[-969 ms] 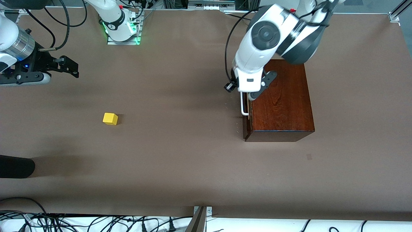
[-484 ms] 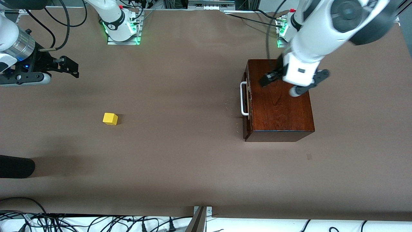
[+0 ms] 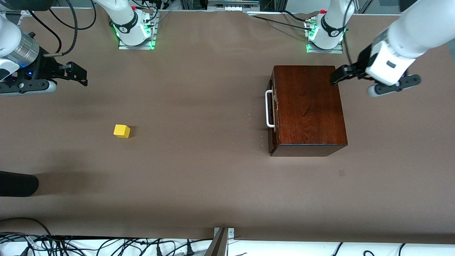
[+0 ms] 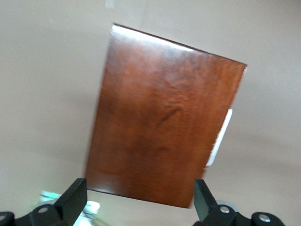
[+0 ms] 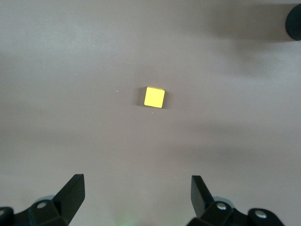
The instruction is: Open drawer, take yellow block, close drawer
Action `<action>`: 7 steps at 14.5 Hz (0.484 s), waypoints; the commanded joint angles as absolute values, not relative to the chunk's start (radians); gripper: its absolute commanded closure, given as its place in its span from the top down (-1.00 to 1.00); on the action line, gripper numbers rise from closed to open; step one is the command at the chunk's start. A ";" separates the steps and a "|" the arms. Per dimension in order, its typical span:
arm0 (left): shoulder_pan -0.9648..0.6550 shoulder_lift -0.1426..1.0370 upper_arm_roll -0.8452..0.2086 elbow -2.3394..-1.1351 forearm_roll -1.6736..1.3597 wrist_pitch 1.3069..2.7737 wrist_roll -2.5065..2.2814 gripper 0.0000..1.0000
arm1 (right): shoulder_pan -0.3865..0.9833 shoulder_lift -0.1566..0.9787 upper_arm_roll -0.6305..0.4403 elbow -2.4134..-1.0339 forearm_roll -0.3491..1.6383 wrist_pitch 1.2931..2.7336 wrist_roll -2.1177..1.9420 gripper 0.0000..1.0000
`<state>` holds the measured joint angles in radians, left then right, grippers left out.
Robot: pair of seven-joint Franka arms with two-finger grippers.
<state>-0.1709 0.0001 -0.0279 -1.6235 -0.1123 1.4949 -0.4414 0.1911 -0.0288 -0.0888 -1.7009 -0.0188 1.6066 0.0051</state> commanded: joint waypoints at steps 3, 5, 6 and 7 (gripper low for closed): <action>-0.134 -0.083 -0.029 -1.709 0.003 1.499 -0.247 1.00 | 0.195 -0.054 -0.083 -1.694 -0.035 1.598 -0.002 1.00; -0.124 -0.081 -0.029 -1.706 0.026 1.503 -0.197 1.00 | 0.195 -0.074 -0.083 -1.697 -0.035 1.604 0.002 1.00; -0.106 -0.078 -0.031 -1.704 0.032 1.506 -0.175 1.00 | 0.195 -0.086 -0.086 -1.697 -0.035 1.605 0.002 1.00; -0.097 -0.071 -0.029 -1.697 0.034 1.511 -0.157 1.00 | 0.195 -0.101 -0.087 -1.700 -0.037 1.606 0.002 1.00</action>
